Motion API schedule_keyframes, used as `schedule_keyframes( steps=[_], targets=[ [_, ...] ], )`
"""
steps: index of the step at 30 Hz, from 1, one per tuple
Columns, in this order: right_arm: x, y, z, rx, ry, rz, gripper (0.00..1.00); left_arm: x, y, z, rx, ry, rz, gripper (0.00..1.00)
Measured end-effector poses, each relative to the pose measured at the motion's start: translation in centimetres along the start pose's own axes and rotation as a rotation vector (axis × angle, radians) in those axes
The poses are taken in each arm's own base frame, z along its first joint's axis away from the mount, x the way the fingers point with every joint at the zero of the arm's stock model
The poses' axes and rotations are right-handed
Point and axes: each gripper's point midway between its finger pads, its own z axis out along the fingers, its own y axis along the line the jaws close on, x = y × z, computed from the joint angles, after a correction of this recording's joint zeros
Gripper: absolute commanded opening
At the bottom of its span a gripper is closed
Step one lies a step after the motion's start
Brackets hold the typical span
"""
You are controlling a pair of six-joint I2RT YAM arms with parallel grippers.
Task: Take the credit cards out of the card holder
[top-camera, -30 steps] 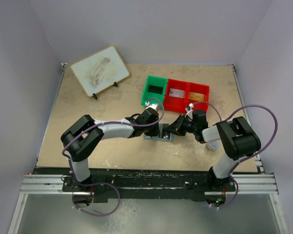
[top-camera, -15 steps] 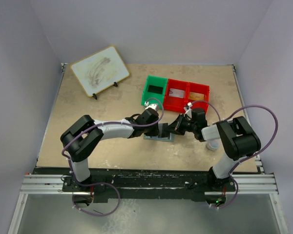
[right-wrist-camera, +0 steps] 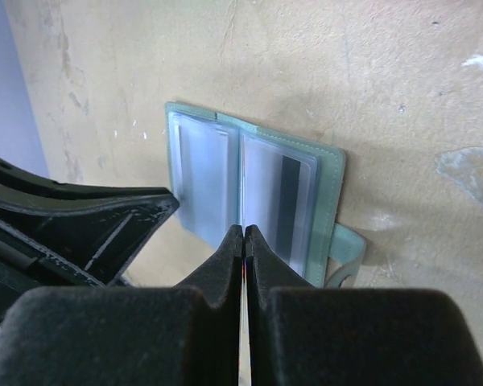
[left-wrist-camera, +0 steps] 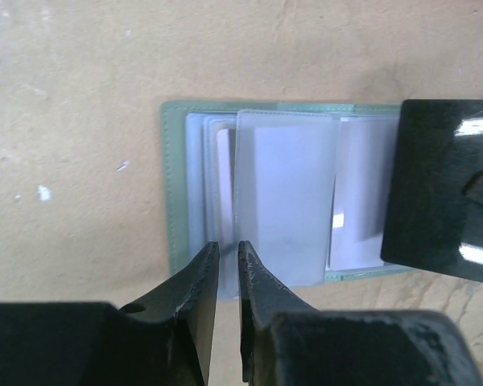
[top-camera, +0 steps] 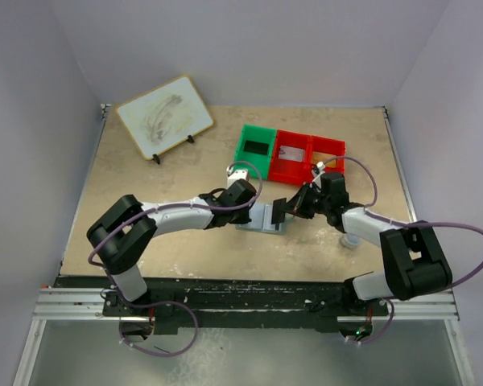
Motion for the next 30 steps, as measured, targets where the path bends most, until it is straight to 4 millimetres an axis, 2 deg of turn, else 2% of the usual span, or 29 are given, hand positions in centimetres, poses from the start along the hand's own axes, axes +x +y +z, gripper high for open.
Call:
schedule_keyframes(
  steps=[3,10,13,18,21,24,30],
  targets=[
    [-0.1,-0.2,-0.3,0.022,-0.007,-0.004,0.00,-0.1,0.8,-0.7,-0.030,-0.004,0.006,0.15],
    [-1.6,0.9,-0.2,0.018,-0.028,-0.034,0.00,-1.3,0.8,-2.2,-0.029,-0.043,-0.001,0.23],
    [-1.7,1.0,0.4,0.019,-0.019,-0.043,0.00,-2.0,1.2,-3.3,-0.030,-0.078,-0.010,0.32],
    [0.3,0.7,1.9,0.037,0.055,-0.057,0.00,-4.1,2.0,-5.9,-0.041,-0.177,-0.037,0.48],
    [1.5,0.9,3.0,0.037,0.099,-0.070,0.00,-5.1,2.8,-7.3,-0.063,-0.230,-0.054,0.54],
    [2.0,0.9,3.1,0.044,0.108,-0.078,0.00,-5.7,4.0,-8.4,-0.104,-0.269,-0.058,0.60],
    [0.3,1.6,1.6,0.094,0.048,-0.121,0.00,-6.8,7.0,-10.4,-0.222,-0.328,-0.035,0.70]
  ],
)
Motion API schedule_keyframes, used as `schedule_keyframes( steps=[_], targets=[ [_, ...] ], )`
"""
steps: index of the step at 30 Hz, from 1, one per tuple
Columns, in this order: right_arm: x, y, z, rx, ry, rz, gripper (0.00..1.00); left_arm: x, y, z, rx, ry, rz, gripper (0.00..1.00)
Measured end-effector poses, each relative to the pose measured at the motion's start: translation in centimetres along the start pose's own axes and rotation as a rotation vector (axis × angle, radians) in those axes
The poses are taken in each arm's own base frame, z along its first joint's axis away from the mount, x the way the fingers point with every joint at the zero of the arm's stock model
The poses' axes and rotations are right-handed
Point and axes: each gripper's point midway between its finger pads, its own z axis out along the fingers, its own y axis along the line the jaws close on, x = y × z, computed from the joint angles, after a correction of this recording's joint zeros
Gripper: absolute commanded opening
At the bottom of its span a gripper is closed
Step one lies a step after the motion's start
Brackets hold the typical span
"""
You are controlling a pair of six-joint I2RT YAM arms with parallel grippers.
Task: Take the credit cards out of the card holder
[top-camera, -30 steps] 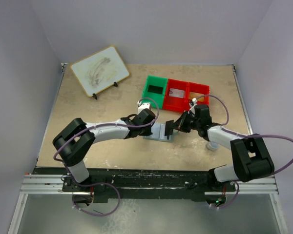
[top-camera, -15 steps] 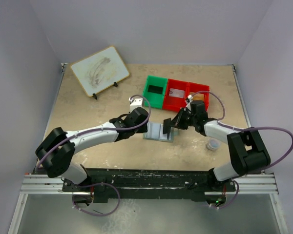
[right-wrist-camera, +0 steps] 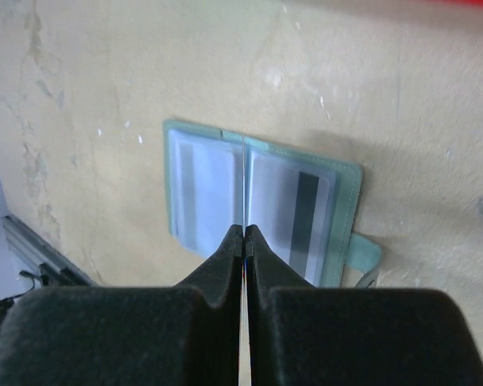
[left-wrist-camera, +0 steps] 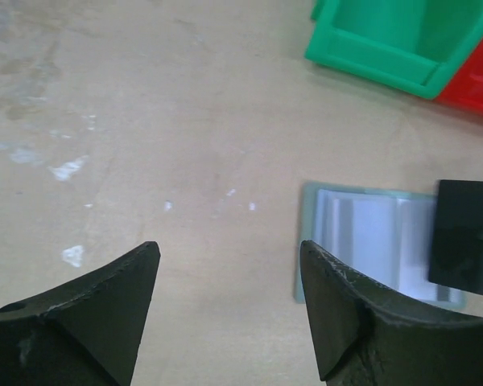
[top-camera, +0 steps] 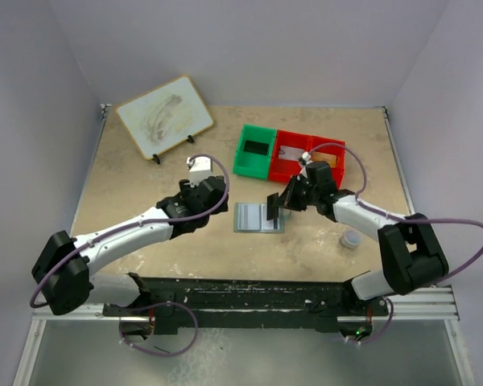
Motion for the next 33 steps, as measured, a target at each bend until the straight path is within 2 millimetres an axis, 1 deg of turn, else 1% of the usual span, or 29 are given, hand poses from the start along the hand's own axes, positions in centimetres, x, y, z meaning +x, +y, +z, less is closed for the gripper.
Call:
schedule_keyframes(
  steps=[3,7,9,11,15,17,20,23,25,29,33],
  targets=[
    [-1.9,1.2,-1.1,-0.005,-0.055,-0.061,0.00,-0.7,2.9,0.4,-0.088,-0.001,0.017,0.72],
    [-3.9,2.7,-2.3,-0.032,-0.127,-0.124,0.00,-2.7,8.1,1.2,-0.205,0.009,-0.034,0.72],
    [-4.6,3.6,-3.1,-0.056,-0.162,-0.149,0.00,-4.1,10.6,0.8,-0.251,-0.011,-0.066,0.73],
    [-5.5,4.7,-3.9,-0.091,-0.209,-0.178,0.00,-5.4,12.1,-0.2,-0.268,-0.044,-0.084,0.73],
    [-6.6,7.6,-5.5,-0.179,-0.305,-0.278,0.00,-7.3,13.9,-2.2,-0.312,-0.117,-0.069,0.73],
    [-6.8,9.3,-6.4,-0.225,-0.352,-0.349,0.00,-7.6,14.7,-2.6,-0.345,-0.133,-0.045,0.73],
    [-7.5,11.3,-7.5,-0.276,-0.427,-0.466,0.00,-7.2,15.4,-2.8,-0.374,-0.131,-0.010,0.73],
    [-8.6,12.0,-8.1,-0.277,-0.496,-0.577,0.00,-6.6,15.8,-2.7,-0.384,-0.121,0.008,0.74],
    [-9.2,12.2,-8.1,-0.265,-0.525,-0.666,0.00,-6.3,15.9,-2.7,-0.386,-0.116,0.015,0.74],
    [-11.1,13.1,-7.7,-0.222,-0.573,-0.856,0.00,-6.4,16.2,-2.8,-0.400,-0.122,0.018,0.74],
    [-13.4,13.6,-7.5,-0.159,-0.635,-0.975,0.00,-6.7,16.7,-3.0,-0.430,-0.137,0.019,0.74]
  ],
)
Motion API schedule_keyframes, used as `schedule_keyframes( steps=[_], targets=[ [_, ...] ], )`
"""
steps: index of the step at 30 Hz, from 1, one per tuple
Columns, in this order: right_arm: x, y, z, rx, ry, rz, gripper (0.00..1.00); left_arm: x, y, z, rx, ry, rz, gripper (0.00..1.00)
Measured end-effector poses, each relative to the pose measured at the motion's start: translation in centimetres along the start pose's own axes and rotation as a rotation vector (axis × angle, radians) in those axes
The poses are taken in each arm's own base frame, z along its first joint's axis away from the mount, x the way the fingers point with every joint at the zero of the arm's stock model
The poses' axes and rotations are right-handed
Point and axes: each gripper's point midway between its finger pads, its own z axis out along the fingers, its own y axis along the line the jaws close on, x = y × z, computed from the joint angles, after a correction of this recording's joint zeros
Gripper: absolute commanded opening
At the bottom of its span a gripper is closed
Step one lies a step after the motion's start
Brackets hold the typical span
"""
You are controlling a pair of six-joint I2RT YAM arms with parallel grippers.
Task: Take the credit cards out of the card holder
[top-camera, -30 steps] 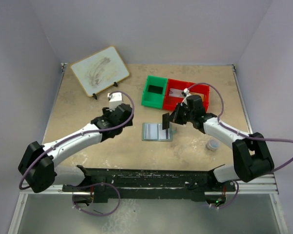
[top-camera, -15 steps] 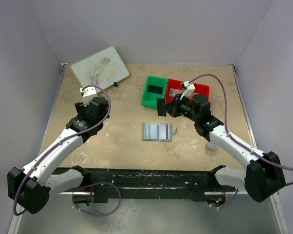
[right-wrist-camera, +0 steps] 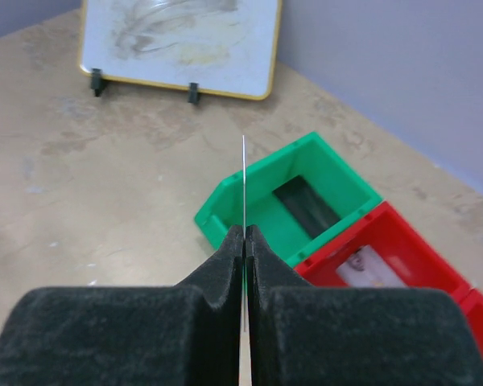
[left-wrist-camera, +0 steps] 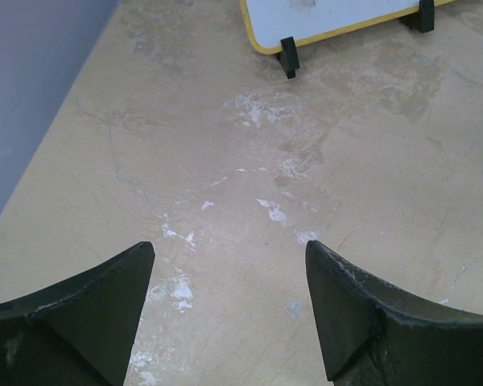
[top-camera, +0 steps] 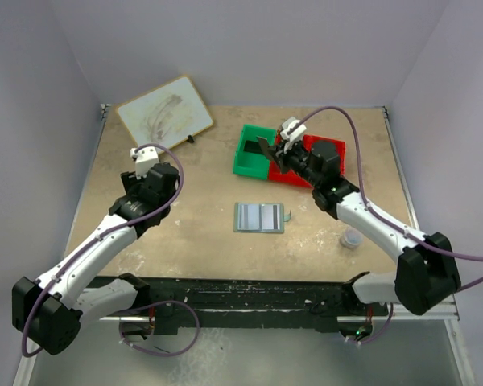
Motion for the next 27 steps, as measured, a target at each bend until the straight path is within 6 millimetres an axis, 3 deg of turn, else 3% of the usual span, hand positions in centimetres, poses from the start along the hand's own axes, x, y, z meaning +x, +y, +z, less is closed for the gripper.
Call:
schedule_keyframes(
  steps=[6,10,16,21,27],
  targets=[
    [-0.9,-2.3,4.4,0.039,0.033,-0.116,0.00,-0.7,0.9,-0.2,-0.035,-0.030,-0.011,0.75],
    [-0.1,-3.1,7.6,0.018,0.092,-0.199,0.00,-0.5,1.0,-0.1,-0.043,-0.026,0.005,0.75],
    [4.0,-4.0,11.5,-0.027,0.231,-0.316,0.00,-0.1,1.1,-0.1,-0.049,-0.013,0.022,0.75],
    [7.9,-4.5,12.7,-0.056,0.350,-0.382,0.00,-0.3,1.2,-0.2,-0.047,-0.017,0.018,0.75],
    [10.6,-5.7,14.1,-0.054,0.441,-0.448,0.00,-0.3,1.3,-0.2,-0.047,-0.019,0.017,0.76]
  ],
)
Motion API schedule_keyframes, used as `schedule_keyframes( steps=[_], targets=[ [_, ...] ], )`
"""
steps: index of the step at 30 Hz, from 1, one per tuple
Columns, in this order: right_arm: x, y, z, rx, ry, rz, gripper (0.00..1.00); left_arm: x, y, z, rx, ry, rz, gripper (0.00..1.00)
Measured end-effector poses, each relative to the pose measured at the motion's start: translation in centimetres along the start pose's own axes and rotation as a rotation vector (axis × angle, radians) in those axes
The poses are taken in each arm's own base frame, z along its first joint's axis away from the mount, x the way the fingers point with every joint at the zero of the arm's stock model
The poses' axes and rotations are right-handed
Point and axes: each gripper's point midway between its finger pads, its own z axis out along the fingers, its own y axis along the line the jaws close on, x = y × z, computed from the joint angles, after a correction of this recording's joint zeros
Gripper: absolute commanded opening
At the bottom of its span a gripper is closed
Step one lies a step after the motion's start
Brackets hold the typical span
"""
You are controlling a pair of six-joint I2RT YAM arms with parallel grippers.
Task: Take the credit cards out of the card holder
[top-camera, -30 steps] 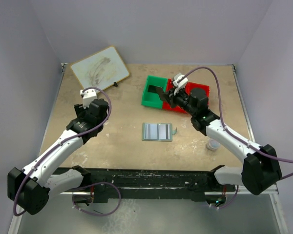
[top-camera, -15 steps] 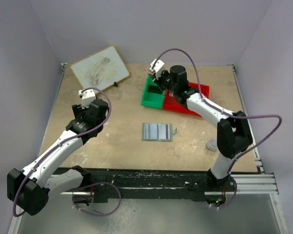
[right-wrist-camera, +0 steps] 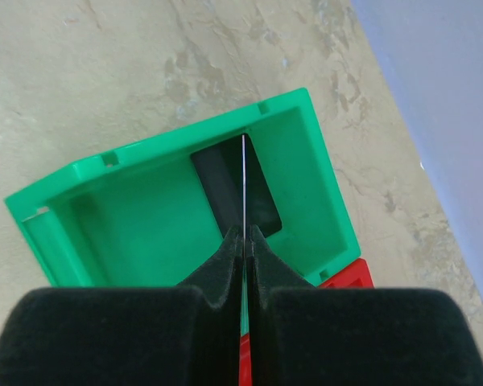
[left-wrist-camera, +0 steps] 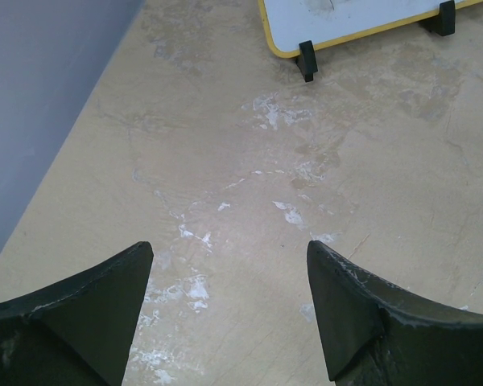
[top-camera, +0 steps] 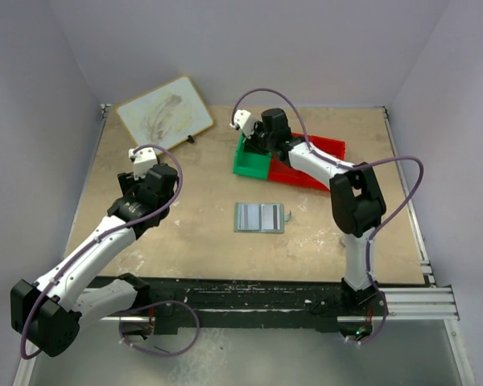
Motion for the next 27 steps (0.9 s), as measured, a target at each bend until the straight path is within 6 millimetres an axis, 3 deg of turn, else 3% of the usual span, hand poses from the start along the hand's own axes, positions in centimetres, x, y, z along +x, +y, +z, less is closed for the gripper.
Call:
schedule_keyframes(
  steps=[7,16,27],
  targets=[
    [2.1,-0.2,1.8,0.033,0.065,-0.020,0.00,0.1,0.0,0.0,0.000,0.003,0.005,0.76],
    [1.1,-1.6,3.0,0.071,0.040,-0.076,0.00,0.1,0.0,0.1,0.000,0.003,0.007,0.76],
    [4.0,-0.5,4.9,0.032,0.116,-0.165,0.00,0.3,-0.1,0.2,0.001,0.010,0.014,0.76]
  ],
)
